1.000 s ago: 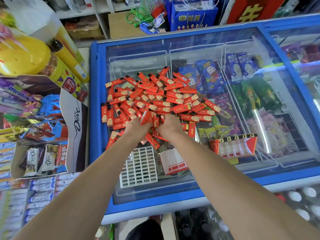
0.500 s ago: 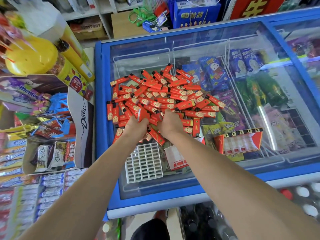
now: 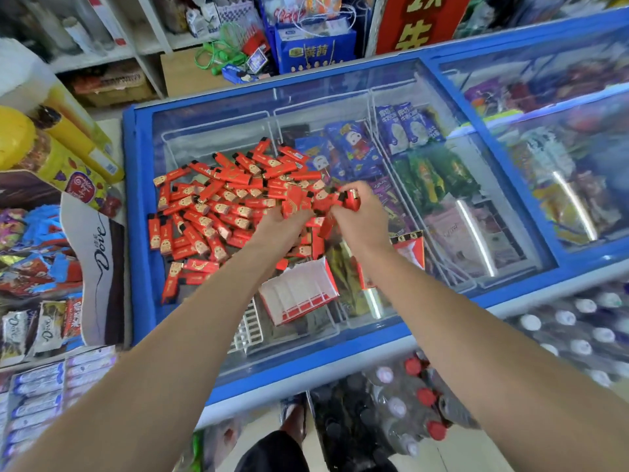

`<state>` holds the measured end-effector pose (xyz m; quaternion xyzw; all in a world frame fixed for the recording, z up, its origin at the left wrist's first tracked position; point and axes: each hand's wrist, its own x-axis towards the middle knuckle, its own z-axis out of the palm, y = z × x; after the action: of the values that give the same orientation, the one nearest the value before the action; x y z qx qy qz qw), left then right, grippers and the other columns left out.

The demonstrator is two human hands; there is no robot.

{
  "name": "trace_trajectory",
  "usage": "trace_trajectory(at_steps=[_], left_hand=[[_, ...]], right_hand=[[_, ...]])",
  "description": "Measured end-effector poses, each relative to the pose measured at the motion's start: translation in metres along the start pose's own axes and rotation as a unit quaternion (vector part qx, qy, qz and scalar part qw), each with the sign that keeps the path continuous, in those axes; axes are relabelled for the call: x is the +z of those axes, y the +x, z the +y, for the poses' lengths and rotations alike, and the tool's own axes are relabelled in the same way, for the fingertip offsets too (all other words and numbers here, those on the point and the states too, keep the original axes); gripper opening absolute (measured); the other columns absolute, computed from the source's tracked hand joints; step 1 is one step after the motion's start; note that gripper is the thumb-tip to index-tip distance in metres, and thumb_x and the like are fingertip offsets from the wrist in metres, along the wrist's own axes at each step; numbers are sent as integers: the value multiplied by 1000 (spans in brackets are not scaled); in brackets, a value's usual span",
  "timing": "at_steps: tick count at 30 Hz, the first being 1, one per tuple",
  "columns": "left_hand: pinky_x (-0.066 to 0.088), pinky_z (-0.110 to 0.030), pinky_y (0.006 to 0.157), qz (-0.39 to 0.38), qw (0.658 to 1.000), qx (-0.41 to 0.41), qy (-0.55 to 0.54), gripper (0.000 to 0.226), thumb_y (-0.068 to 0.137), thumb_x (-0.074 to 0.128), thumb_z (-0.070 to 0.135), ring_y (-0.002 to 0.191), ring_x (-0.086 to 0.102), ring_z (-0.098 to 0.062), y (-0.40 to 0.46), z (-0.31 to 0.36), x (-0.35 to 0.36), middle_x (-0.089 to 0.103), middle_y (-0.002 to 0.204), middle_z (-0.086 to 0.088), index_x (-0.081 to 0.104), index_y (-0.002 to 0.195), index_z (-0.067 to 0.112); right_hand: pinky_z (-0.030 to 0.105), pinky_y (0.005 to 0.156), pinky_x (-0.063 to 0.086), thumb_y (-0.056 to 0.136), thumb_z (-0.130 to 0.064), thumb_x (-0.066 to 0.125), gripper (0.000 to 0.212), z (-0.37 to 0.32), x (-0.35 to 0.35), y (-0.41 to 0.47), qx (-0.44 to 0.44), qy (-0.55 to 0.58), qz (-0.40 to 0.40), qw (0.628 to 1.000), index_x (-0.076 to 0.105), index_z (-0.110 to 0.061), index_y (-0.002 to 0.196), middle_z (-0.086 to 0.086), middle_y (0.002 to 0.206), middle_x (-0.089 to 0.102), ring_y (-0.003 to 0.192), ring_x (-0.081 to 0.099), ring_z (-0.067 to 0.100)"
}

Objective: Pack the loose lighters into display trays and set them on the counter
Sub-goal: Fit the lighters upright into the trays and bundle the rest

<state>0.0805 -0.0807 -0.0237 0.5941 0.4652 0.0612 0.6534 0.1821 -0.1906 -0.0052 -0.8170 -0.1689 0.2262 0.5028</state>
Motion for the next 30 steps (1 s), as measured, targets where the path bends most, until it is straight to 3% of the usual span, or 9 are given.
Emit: trace_trajectory(at_steps=[4, 7, 11, 13, 16, 20, 23, 27, 30], left_hand=[[39, -19, 40, -22, 998, 24, 55, 16, 93, 71, 27, 45, 47, -10, -8, 1, 39, 52, 57, 8, 56, 92, 20], [58, -32, 54, -36, 995, 10, 95, 20, 89, 74, 27, 56, 55, -15, -13, -4, 61, 61, 73, -3, 62, 97, 13], [53, -32, 56, -40, 990, 0, 135, 27, 81, 77, 38, 54, 52, -17, -15, -12, 79, 59, 71, -5, 62, 89, 16], [58, -40, 63, -30, 988, -12, 154, 35, 73, 73, 39, 54, 56, -21, -14, -17, 85, 63, 71, -8, 63, 92, 11], [55, -33, 58, -33, 986, -26, 158, 51, 76, 70, 27, 52, 60, -21, -17, -17, 93, 65, 66, -9, 58, 113, -6], [65, -43, 75, -21, 980, -43, 193, 22, 92, 69, 17, 71, 70, -24, -18, -18, 98, 73, 83, -15, 51, 102, 10], [63, -49, 78, -7, 969, -41, 243, 35, 86, 71, 29, 83, 73, -31, -16, -23, 97, 74, 91, -15, 52, 108, 11], [62, -50, 81, -10, 966, -45, 253, 41, 83, 71, 33, 90, 72, -34, -14, -22, 96, 74, 96, -16, 52, 112, 10], [62, -49, 81, -18, 967, -54, 249, 39, 87, 71, 27, 84, 73, -31, -13, -20, 96, 76, 92, -16, 51, 115, 8]], right_hand=[[24, 64, 43, 84, -10, 65, 15, 19, -47, -5, -7, 26, 63, 998, 60, -16, 96, -6, 71, 56, 61, 50, 8], [33, 66, 43, 83, -8, 66, 14, 36, -76, -8, -8, 6, 68, 998, 57, -17, 88, -2, 71, 57, 64, 50, 12], [24, 57, 35, 82, -6, 67, 21, 58, -99, -15, -30, -33, 21, 999, 50, -15, 73, -4, 64, 50, 56, 40, 8], [25, 57, 35, 83, -7, 66, 11, 67, -105, -19, -57, -82, -9, 995, 55, -6, 80, 4, 68, 56, 59, 44, 13], [23, 63, 38, 81, -2, 66, 8, 77, -106, -23, -119, -124, -32, 985, 60, -6, 86, 6, 80, 60, 72, 51, 15], [14, 67, 38, 81, -3, 69, 20, 89, -99, -21, -168, -178, -81, 966, 64, -17, 94, -5, 88, 59, 78, 53, 7], [26, 67, 47, 81, 0, 68, 20, 97, -92, -20, -194, -202, -91, 956, 67, -15, 93, -5, 87, 64, 79, 59, 13], [26, 67, 43, 84, 1, 68, 16, 103, -82, -20, -240, -241, -96, 935, 69, -11, 95, 0, 93, 67, 81, 63, 20], [29, 61, 44, 87, -2, 68, 13, 106, -78, -19, -261, -261, -89, 925, 69, -10, 96, 3, 95, 68, 80, 65, 24]])
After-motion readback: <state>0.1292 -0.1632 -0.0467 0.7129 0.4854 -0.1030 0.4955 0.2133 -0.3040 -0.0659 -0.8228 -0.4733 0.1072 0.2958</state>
